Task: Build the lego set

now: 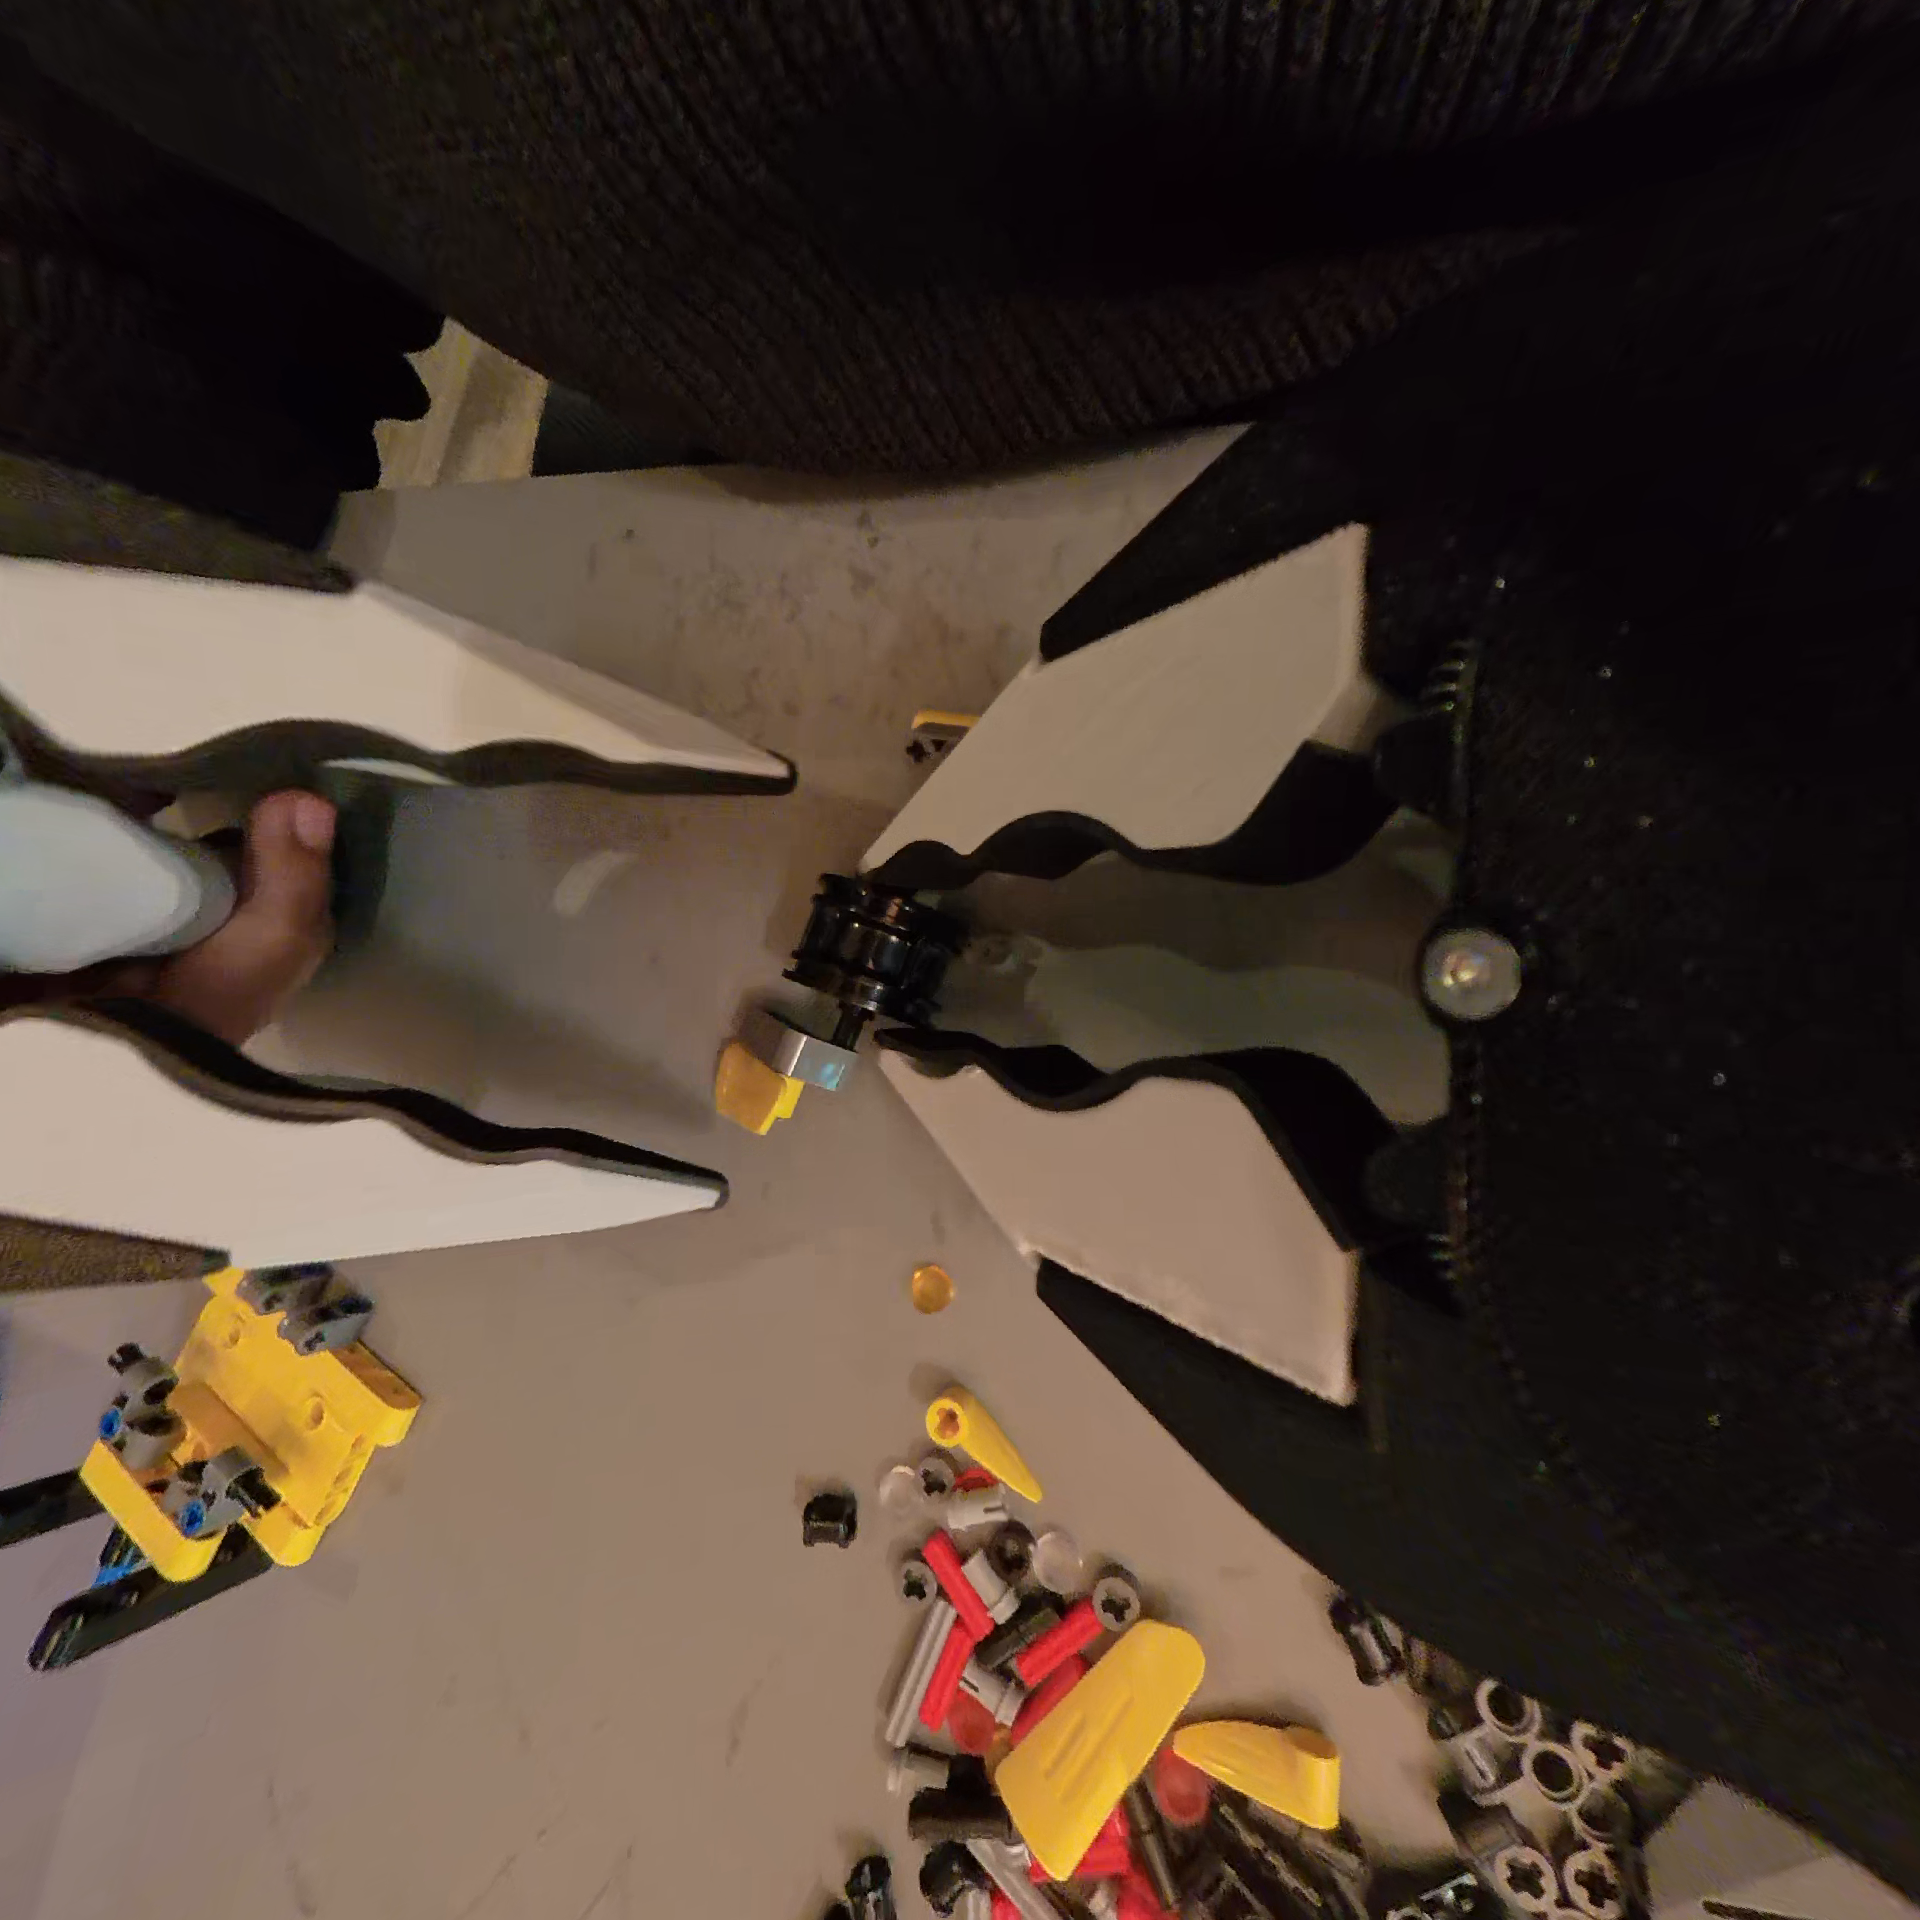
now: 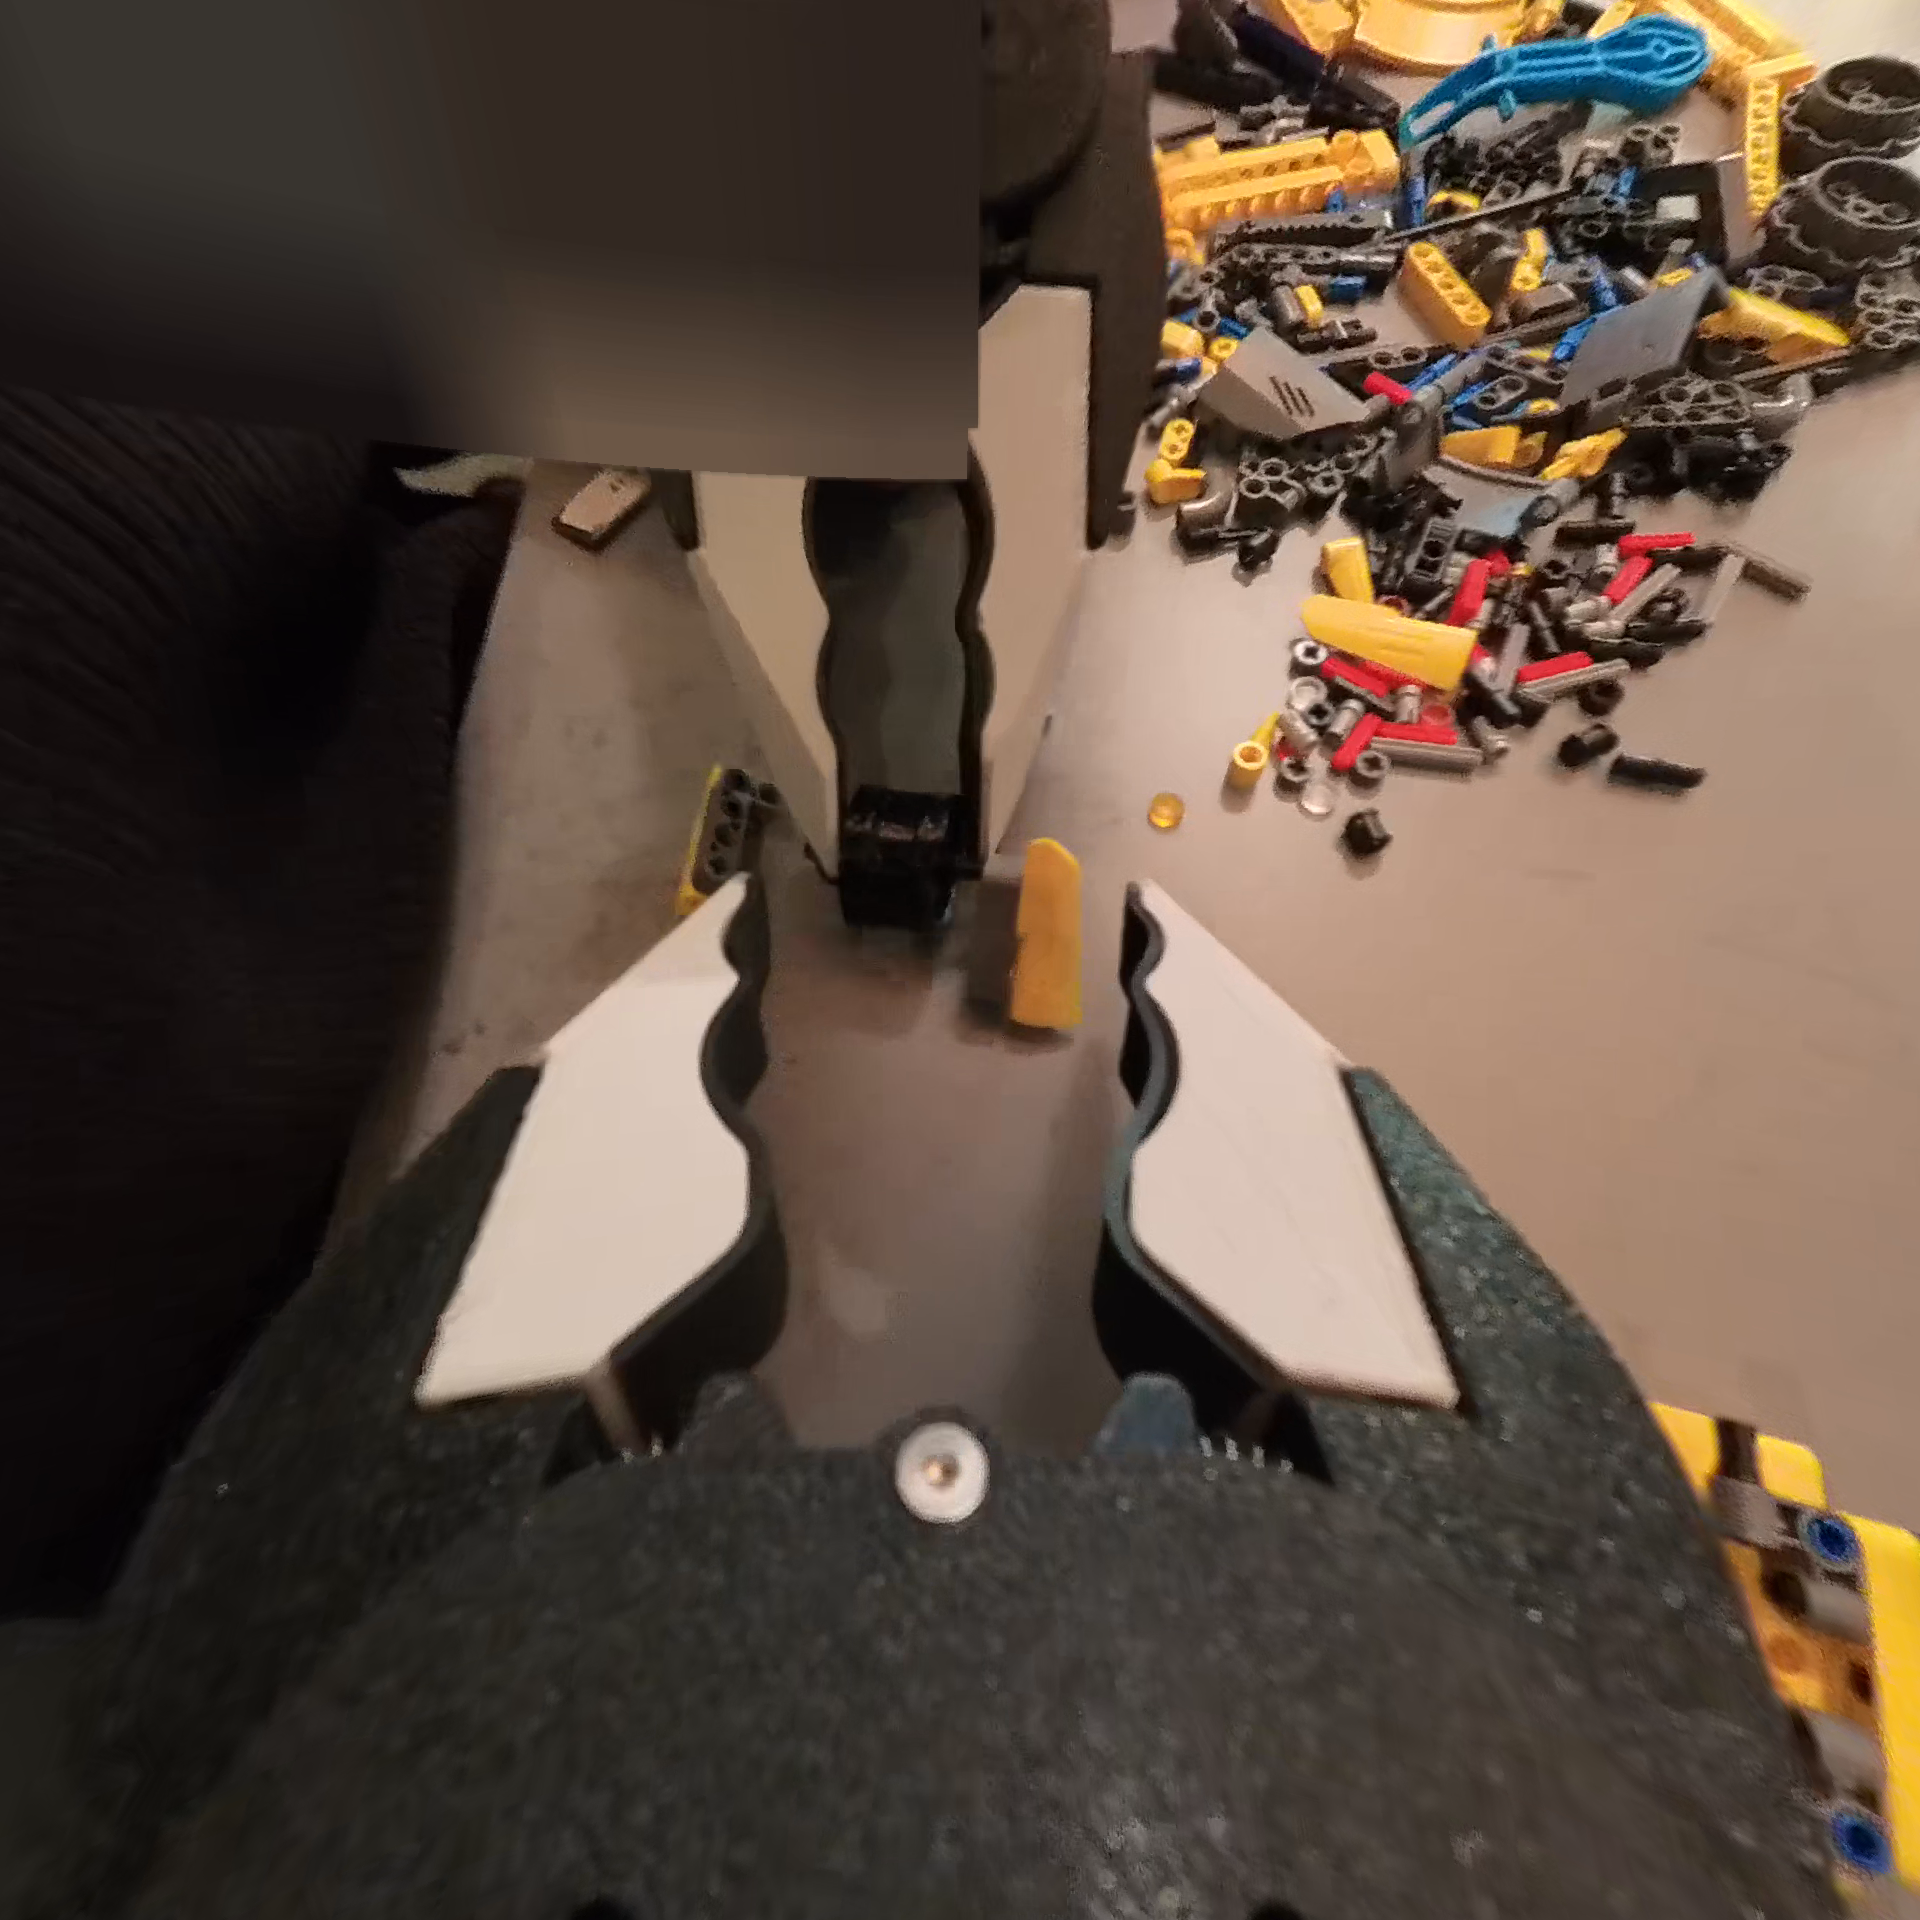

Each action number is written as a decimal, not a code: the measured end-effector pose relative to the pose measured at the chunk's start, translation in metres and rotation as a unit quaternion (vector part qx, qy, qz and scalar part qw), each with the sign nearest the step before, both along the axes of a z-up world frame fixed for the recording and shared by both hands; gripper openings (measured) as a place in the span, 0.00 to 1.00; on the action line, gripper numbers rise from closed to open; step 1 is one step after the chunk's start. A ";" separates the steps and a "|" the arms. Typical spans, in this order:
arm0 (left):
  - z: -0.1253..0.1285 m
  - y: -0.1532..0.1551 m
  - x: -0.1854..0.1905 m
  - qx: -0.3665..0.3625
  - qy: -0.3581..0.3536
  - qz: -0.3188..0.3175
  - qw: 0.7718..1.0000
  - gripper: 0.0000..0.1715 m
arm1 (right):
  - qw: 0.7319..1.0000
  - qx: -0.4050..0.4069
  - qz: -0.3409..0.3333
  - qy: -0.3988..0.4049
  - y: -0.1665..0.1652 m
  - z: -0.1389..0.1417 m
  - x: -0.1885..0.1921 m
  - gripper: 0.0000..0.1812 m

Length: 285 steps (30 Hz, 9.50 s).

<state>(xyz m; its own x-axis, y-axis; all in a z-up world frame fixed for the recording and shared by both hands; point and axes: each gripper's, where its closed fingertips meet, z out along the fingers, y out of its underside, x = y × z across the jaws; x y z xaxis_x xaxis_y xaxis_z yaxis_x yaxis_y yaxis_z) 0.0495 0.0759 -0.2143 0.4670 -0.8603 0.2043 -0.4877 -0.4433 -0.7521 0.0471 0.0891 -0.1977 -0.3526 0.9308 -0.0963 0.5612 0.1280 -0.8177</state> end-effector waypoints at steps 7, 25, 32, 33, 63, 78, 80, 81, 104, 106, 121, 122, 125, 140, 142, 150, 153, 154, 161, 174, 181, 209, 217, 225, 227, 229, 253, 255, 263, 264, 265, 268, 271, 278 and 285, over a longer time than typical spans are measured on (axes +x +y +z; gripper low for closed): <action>0.000 0.005 -0.003 -0.004 -0.002 0.018 1.000 0.14 | 0.998 0.050 -0.014 -0.020 0.001 -0.013 -0.006 0.32; 0.000 0.006 -0.003 -0.004 -0.002 0.018 1.000 0.14 | 0.999 0.042 -0.015 -0.021 0.001 -0.013 -0.006 0.26; -0.002 0.004 -0.002 0.001 0.006 0.013 1.000 0.27 | 0.999 0.045 -0.029 -0.008 0.008 -0.008 -0.006 0.41; -0.001 0.004 -0.002 0.006 0.007 0.013 1.000 0.28 | 0.999 0.033 -0.031 0.003 0.008 -0.004 -0.007 0.41; 0.074 0.061 -0.075 0.199 -0.085 0.225 0.950 0.58 | 0.990 0.013 -0.095 0.101 0.032 0.027 -0.024 0.33; 0.115 0.050 -0.076 0.355 -0.072 0.233 0.902 0.67 | 0.979 0.040 -0.102 0.173 0.035 0.049 -0.018 0.02; 0.120 0.051 -0.084 0.382 -0.070 0.249 0.888 0.46 | 0.967 0.070 -0.121 0.211 0.042 0.062 -0.016 0.00; 0.123 0.050 -0.086 0.393 -0.076 0.254 0.880 0.37 | 0.961 0.079 -0.129 0.231 0.045 0.070 -0.014 0.00; 0.119 0.060 -0.117 0.333 -0.126 0.362 0.861 0.00 | 0.892 0.130 -0.277 0.333 0.076 0.097 -0.001 0.50; 0.116 0.063 -0.121 0.324 -0.115 0.382 0.858 0.00 | 0.911 0.092 -0.268 0.301 0.072 0.087 -0.007 0.58; 0.102 0.066 -0.123 0.279 -0.111 0.387 0.872 0.00 | 0.915 -0.006 -0.296 0.273 0.086 0.081 0.000 0.43; 0.102 0.066 -0.124 0.278 -0.113 0.387 0.872 0.00 | 0.914 -0.005 -0.299 0.273 0.087 0.082 0.000 0.43; 0.100 0.065 -0.122 0.266 -0.122 0.379 0.878 0.00 | 0.911 -0.008 -0.309 0.272 0.092 0.081 0.001 0.40; 0.099 0.059 -0.109 0.261 -0.133 0.336 0.895 0.21 | 0.917 -0.036 -0.311 0.245 0.098 0.073 0.003 0.30; 0.098 0.059 -0.107 0.260 -0.132 0.332 0.897 0.22 | 0.918 -0.043 -0.309 0.244 0.098 0.073 0.003 0.30; 0.095 0.058 -0.103 0.261 -0.122 0.323 0.901 0.23 | 0.978 -0.034 -0.055 0.201 -0.007 0.062 0.000 0.26; 0.094 0.059 -0.103 0.260 -0.119 0.322 0.902 0.23 | 0.984 0.018 0.075 0.158 -0.063 0.041 0.009 0.19; 0.093 0.059 -0.102 0.259 -0.118 0.322 0.903 0.23 | 0.985 0.037 0.081 0.145 -0.067 0.034 0.008 0.19; 0.086 0.060 -0.094 0.253 -0.107 0.306 0.912 0.24 | 0.993 0.035 0.087 0.067 -0.069 0.012 0.008 0.19; 0.066 0.045 -0.045 0.162 -0.131 0.207 0.956 0.26 | 0.980 0.172 0.098 0.014 -0.069 -0.023 0.010 0.14; 0.056 0.016 -0.013 0.181 -0.097 0.086 0.975 0.31 | 0.987 0.141 0.080 0.000 -0.049 -0.020 0.022 0.10; 0.019 0.002 -0.004 0.119 -0.003 0.027 0.993 0.10 | 0.983 0.152 0.094 0.030 -0.045 -0.014 0.033 0.15; 0.018 0.001 -0.008 0.101 -0.009 0.029 0.994 0.10 | 0.980 0.184 0.075 0.018 -0.035 -0.021 0.029 0.10; 0.017 -0.002 -0.013 0.092 -0.009 0.027 0.995 0.10 | 0.987 0.151 0.059 0.002 -0.032 -0.021 0.028 0.10; 0.016 -0.004 -0.014 0.091 -0.008 0.025 0.996 0.10 | 0.991 0.117 0.063 -0.004 -0.038 -0.019 0.029 0.09; 0.015 -0.005 -0.015 0.087 -0.007 0.023 0.996 0.12 | 0.994 0.080 0.067 -0.010 -0.045 -0.016 0.029 0.10; 0.059 0.027 -0.045 0.173 -0.087 0.152 0.969 0.29 | 0.987 0.094 0.041 0.120 -0.037 0.022 0.015 0.21; 0.062 0.029 -0.048 0.175 -0.096 0.165 0.966 0.25 | 0.986 0.088 0.025 0.142 -0.034 0.029 0.010 0.21; 0.061 0.029 -0.051 0.171 -0.105 0.175 0.964 0.18 | 0.969 0.006 -0.098 0.226 0.017 0.067 0.004 0.21; 0.060 0.029 -0.050 0.171 -0.105 0.172 0.964 0.18 | 0.965 -0.006 -0.110 0.236 0.022 0.071 0.004 0.22; 0.060 0.028 -0.049 0.171 -0.105 0.169 0.965 0.18 | 0.962 -0.013 -0.123 0.244 0.028 0.074 0.005 0.22; 0.060 0.026 -0.046 0.178 -0.105 0.163 0.965 0.19 | 0.952 -0.011 -0.164 0.258 0.047 0.079 0.006 0.23; 0.062 0.025 -0.045 0.186 -0.107 0.162 0.963 0.19 | 0.943 -0.023 -0.187 0.273 0.058 0.083 0.007 0.23; 0.064 0.029 -0.053 0.209 -0.096 0.184 0.956 0.21 | 0.932 -0.063 -0.193 0.301 0.064 0.093 0.012 0.25; 0.069 0.037 -0.062 0.214 -0.106 0.217 0.946 0.30 | 0.923 -0.132 -0.187 0.308 0.069 0.095 0.014 0.30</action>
